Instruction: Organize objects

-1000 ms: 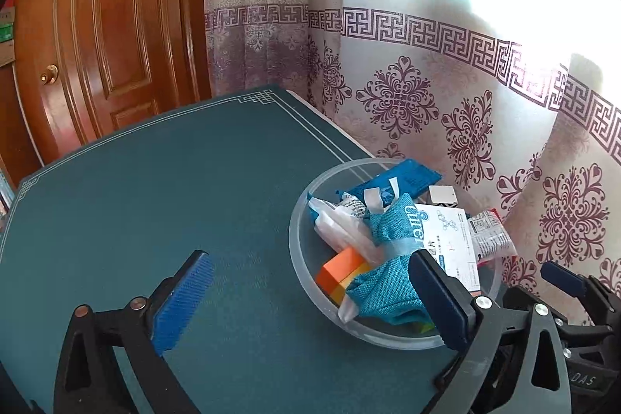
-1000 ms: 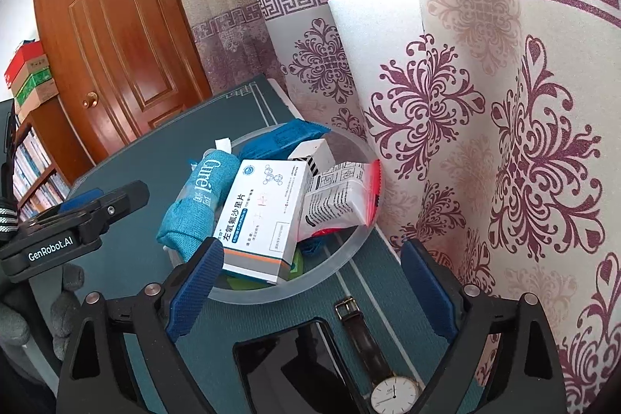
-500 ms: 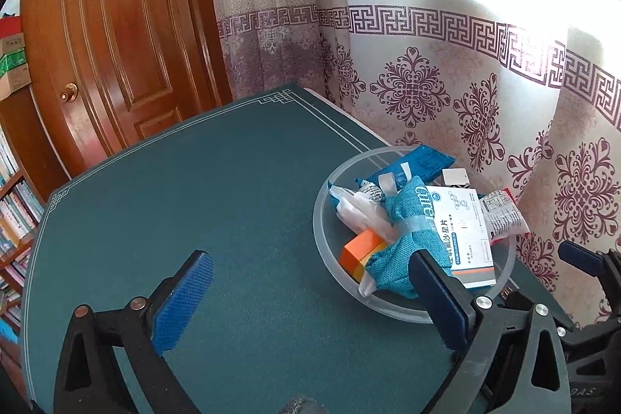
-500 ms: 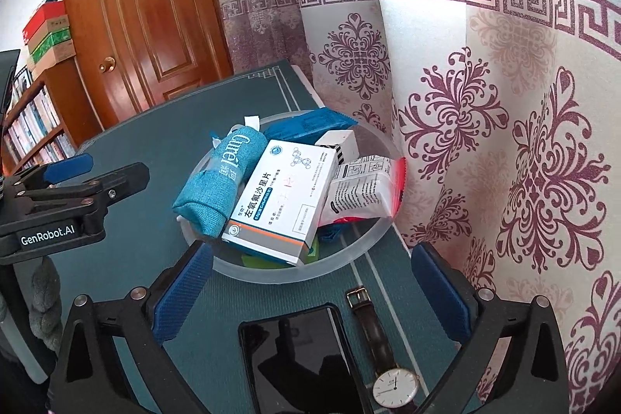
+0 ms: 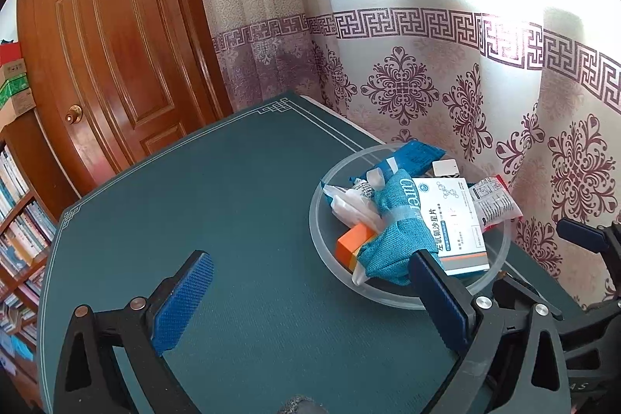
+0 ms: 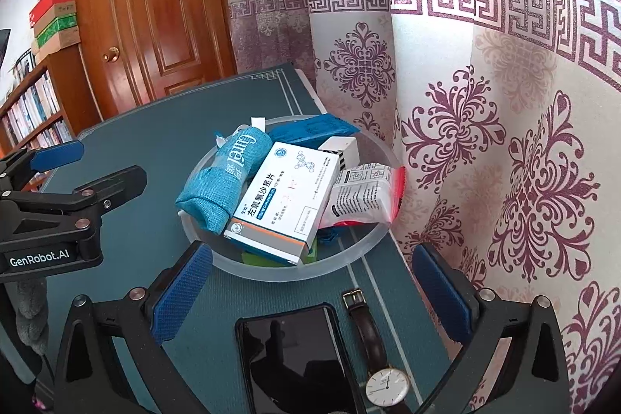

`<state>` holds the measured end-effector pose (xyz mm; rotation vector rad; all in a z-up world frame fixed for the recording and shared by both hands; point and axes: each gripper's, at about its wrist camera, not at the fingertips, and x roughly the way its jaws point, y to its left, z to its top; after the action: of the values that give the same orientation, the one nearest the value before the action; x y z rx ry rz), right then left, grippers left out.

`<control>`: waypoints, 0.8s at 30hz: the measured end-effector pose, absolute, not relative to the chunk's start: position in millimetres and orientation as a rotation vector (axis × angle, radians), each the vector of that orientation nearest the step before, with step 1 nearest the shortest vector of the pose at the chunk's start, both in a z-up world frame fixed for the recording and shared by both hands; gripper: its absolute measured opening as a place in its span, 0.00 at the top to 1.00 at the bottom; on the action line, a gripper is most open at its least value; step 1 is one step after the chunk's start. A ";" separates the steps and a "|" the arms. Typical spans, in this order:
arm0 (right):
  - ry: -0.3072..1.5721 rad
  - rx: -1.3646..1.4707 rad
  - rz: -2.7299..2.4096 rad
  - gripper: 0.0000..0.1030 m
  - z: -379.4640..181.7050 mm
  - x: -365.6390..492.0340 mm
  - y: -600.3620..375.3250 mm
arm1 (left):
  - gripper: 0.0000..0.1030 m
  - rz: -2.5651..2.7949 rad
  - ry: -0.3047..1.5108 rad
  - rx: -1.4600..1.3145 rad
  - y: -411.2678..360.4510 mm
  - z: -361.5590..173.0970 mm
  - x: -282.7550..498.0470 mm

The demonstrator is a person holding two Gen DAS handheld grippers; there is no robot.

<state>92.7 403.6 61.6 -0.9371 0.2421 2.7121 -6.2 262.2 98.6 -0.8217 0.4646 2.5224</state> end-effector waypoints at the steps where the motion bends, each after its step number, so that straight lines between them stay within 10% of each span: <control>1: 0.240 -0.940 2.711 0.00 61.0 92.5 403.5 | 0.00 2.519 0.464 -0.824 262.5 98.1 -6.0; 24: 0.243 -0.956 2.697 0.00 54.7 89.5 405.1 | 0.00 2.464 0.502 -0.832 272.0 91.0 0.6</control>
<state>89.5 405.1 54.7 -0.9560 0.2432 2.6968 0.6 272.0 91.0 -0.8316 0.5025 2.4643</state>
